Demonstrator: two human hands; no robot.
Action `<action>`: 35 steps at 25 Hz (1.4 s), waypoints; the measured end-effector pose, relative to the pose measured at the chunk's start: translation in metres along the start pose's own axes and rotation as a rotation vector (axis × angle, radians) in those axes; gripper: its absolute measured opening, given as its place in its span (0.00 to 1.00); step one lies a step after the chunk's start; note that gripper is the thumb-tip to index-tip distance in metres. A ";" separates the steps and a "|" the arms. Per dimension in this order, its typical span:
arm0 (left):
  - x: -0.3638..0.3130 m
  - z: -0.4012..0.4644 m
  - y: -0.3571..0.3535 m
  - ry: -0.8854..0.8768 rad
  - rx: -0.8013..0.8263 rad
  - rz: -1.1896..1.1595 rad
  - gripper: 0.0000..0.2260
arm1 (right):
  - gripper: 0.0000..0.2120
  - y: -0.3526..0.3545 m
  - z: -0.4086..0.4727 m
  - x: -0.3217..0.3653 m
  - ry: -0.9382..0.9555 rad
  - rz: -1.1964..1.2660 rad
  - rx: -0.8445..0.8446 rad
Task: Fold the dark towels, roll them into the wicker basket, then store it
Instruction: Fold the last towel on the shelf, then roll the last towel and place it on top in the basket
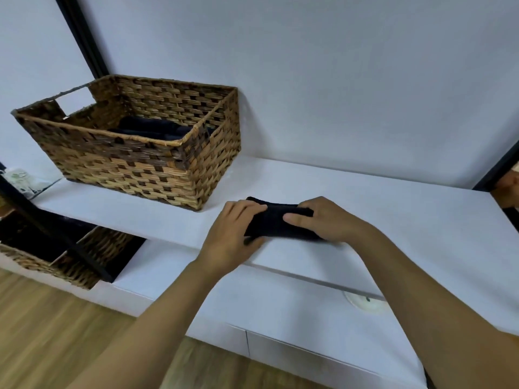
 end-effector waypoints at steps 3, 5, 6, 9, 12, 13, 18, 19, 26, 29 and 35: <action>0.002 0.009 0.012 0.107 0.125 -0.122 0.23 | 0.20 -0.004 -0.003 0.003 -0.039 -0.073 -0.055; 0.008 0.018 0.022 0.238 0.321 -0.267 0.19 | 0.18 -0.017 -0.013 0.004 0.029 -0.292 -0.202; 0.011 0.021 0.025 0.297 0.404 -0.352 0.17 | 0.21 -0.026 -0.020 0.004 0.077 -0.391 -0.256; 0.017 0.024 0.027 0.432 0.499 -0.504 0.12 | 0.34 -0.044 -0.032 0.000 0.135 -0.420 -0.251; 0.019 0.030 0.030 0.490 0.524 -0.456 0.18 | 0.35 -0.039 -0.026 -0.003 0.111 -0.345 -0.185; 0.018 0.034 0.029 0.469 0.508 -0.366 0.20 | 0.34 -0.035 -0.023 -0.003 0.109 -0.323 -0.166; -0.013 0.026 0.008 -0.003 0.053 0.297 0.15 | 0.21 -0.015 -0.002 -0.002 0.080 -0.175 -0.094; -0.013 0.020 0.007 -0.043 0.039 0.259 0.17 | 0.20 -0.011 0.005 -0.001 0.079 -0.155 -0.061; -0.018 0.046 0.010 0.331 0.252 0.312 0.18 | 0.26 0.012 0.039 -0.004 0.066 -0.261 -0.184; -0.021 0.048 0.009 0.734 0.215 -0.085 0.19 | 0.14 0.019 0.033 0.022 0.187 -0.235 -0.503; -0.071 0.069 0.031 0.810 -0.019 -0.650 0.15 | 0.18 0.013 0.026 0.053 0.202 0.290 -0.476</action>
Point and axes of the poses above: each hand's wrist, its own z-axis towards the middle knuckle, its own y-axis out of the back of the hand, x = y × z, the point moved 3 cm from there along z, towards the middle knuckle, and after that the axes turned 11 degrees about y, right-handed, at the moved point
